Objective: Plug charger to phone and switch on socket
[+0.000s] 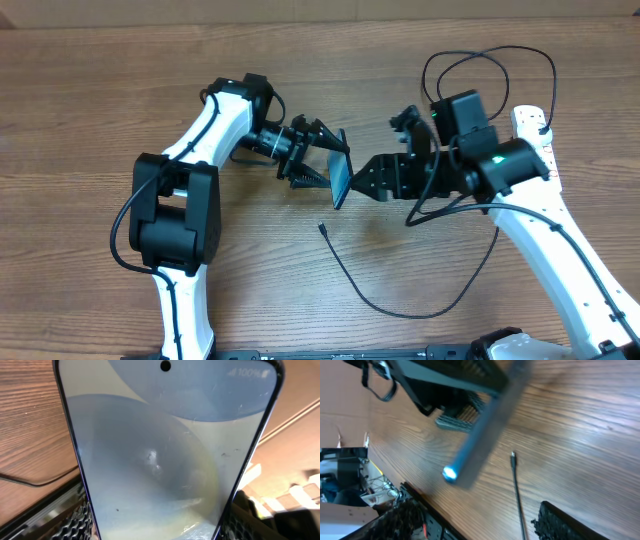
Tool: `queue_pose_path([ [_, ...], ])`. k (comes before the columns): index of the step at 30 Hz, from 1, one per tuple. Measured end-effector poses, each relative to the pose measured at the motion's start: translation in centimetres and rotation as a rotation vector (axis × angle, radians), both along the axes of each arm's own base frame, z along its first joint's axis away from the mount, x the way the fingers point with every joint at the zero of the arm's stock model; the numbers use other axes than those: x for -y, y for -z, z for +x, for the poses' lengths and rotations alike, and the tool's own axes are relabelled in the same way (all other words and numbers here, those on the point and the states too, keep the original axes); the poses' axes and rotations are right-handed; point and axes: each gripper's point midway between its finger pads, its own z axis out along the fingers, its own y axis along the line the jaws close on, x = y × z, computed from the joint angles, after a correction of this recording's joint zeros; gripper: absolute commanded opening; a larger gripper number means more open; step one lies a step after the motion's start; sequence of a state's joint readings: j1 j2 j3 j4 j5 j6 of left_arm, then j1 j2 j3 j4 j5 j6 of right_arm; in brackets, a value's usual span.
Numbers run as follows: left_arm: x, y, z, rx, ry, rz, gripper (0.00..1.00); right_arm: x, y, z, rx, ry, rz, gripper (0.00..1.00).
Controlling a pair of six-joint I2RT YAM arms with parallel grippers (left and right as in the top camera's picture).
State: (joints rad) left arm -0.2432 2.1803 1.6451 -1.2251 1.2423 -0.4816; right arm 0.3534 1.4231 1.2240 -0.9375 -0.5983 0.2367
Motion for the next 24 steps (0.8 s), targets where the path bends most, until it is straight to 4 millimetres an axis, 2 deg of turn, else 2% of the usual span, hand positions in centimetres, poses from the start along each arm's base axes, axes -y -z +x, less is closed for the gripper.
queue_pose_path([
  [3, 0.8, 0.3, -0.7, 0.014, 0.034, 0.016, 0.62, -1.1, 0.1, 0.4, 0.0, 0.011, 0.015, 0.72],
  [7, 1.8, 0.6, -1.7, 0.023, 0.074, 0.031, 0.62, -1.2, 1.0, 0.7, -0.044, 0.056, -0.004, 0.68],
  [10, 2.4, 1.0, -2.3, 0.034, 0.102, 0.051, 0.61, -0.9, 3.0, 0.3, -0.146, 0.088, -0.044, 0.66],
  [14, 2.6, 1.7, -2.7, 0.05, 0.128, 0.092, 0.62, -0.6, 4.7, -0.3, -0.226, 0.108, -0.081, 0.55],
  [18, 2.5, 2.1, -2.7, 0.064, 0.135, 0.118, 0.61, -0.4, 5.0, -0.5, -0.249, 0.118, -0.089, 0.49],
  [24, 2.4, 2.5, -2.4, 0.092, 0.138, 0.13, 0.61, -0.2, 5.4, -0.9, -0.274, 0.124, -0.098, 0.49],
])
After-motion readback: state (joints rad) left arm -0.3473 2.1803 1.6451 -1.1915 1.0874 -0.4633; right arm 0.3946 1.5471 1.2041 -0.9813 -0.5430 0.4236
